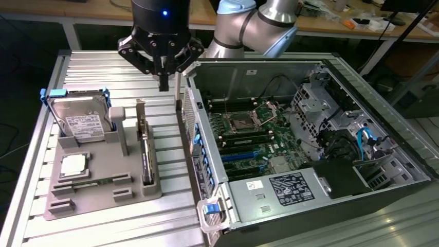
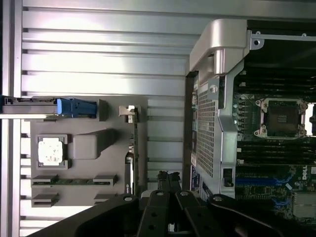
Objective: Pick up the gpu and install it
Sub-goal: 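Reach for the gpu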
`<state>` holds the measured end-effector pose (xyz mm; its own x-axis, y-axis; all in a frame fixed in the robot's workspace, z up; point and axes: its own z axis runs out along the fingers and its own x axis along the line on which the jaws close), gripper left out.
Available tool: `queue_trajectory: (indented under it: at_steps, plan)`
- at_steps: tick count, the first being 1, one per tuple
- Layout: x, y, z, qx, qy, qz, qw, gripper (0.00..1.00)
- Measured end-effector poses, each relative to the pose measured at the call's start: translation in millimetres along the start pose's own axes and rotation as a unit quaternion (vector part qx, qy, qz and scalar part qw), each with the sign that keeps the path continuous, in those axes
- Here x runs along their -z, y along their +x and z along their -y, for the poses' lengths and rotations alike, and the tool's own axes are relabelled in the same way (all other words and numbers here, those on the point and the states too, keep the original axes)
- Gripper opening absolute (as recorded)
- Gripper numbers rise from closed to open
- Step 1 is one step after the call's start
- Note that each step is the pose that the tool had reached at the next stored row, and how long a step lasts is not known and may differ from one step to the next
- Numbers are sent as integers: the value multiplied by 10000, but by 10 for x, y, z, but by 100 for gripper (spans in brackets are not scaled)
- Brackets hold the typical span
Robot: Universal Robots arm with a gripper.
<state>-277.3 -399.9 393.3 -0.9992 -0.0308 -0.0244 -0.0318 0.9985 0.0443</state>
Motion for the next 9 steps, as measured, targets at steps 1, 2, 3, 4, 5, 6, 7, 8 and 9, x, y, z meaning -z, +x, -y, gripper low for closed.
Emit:
queue_trajectory:
  at_steps: [1, 2, 3, 4, 5, 6, 7, 8, 9]
  plan:
    - [1, 28, -1, 5, 0, 0, 10000, 11]
    - [1, 58, -2, 9, 0, 0, 10000, 11]
    - [2, 87, -3, 14, -1, 0, 10000, 11]
    - [2, 117, -4, 19, -1, 0, 10000, 11]
    - [3, 147, -5, 24, -1, 0, 10000, 11]
    - [3, 175, -5, 28, -1, 0, 10000, 11]
    - [4, 205, -7, 33, -1, -1, 10000, 11]
    - [5, 233, -7, 38, -1, -2, 10000, 11]
    - [6, 263, -8, 42, -1, -2, 10000, 11]
